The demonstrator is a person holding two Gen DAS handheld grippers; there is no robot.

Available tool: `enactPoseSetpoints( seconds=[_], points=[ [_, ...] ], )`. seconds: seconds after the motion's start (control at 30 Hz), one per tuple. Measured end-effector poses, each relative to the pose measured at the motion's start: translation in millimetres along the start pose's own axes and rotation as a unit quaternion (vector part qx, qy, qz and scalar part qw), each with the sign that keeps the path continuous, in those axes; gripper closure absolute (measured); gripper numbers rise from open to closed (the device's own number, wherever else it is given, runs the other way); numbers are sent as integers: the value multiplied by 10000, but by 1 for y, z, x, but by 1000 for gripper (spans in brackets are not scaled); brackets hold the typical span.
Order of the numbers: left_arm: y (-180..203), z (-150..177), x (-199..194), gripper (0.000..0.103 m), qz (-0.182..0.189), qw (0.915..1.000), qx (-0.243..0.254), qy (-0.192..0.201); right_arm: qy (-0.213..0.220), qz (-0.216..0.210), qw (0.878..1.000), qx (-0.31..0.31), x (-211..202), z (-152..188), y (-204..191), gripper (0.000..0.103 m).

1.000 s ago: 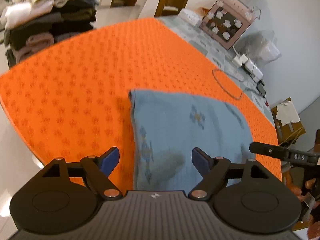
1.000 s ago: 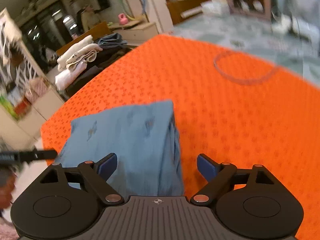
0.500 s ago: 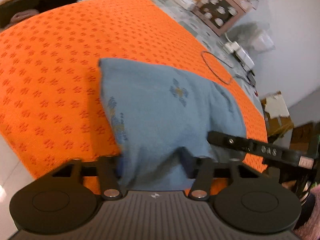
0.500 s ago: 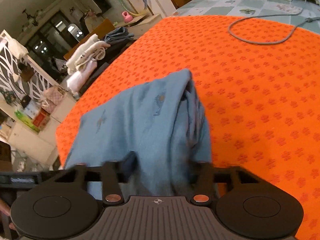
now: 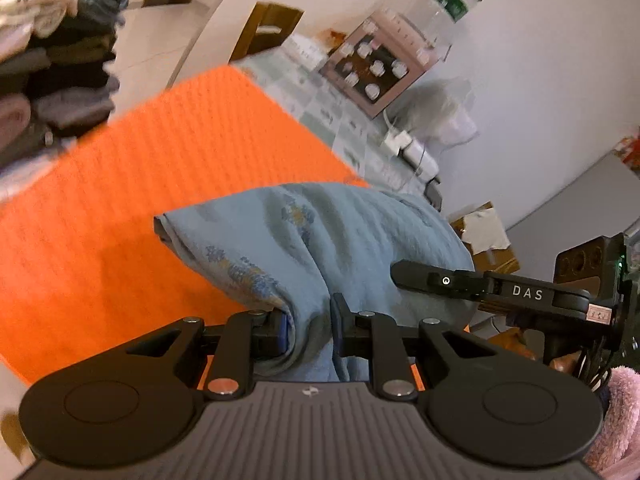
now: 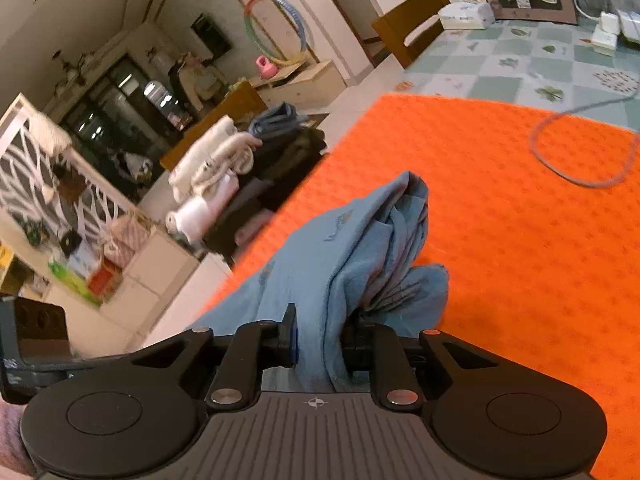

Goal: Fold clothes
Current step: 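Carry the lifted bundle with both grippers to the clothes stack on the chair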

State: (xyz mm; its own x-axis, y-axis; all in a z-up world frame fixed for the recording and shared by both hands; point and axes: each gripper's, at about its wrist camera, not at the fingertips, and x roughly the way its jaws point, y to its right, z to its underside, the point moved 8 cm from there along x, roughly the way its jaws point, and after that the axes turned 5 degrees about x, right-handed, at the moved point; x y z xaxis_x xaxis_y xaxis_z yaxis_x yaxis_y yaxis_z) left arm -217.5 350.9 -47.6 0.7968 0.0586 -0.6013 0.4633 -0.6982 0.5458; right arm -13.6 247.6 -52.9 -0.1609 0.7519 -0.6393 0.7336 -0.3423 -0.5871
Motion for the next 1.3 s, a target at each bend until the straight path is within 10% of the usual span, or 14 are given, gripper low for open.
enactPoseSetpoints(
  seconds=[0.33,0.63,0.87,1.3],
  points=[
    [-124,-155,-113,80,279,9956,837,318,677,-146,9916,1092,91,-54,-133,84],
    [-211,-281,-139,81,435,9901,1288,337,1067,-254,9855,1298,173,-114,-224,84],
    [-295,-403,-106,87,575,9904,1239,196,1345,-336,9766,1646,256,-189,-254,84],
    [-397,-681,9,87,883,9833,1579,184,2161,79,9701,1105,392,-437,-283,84]
  ],
)
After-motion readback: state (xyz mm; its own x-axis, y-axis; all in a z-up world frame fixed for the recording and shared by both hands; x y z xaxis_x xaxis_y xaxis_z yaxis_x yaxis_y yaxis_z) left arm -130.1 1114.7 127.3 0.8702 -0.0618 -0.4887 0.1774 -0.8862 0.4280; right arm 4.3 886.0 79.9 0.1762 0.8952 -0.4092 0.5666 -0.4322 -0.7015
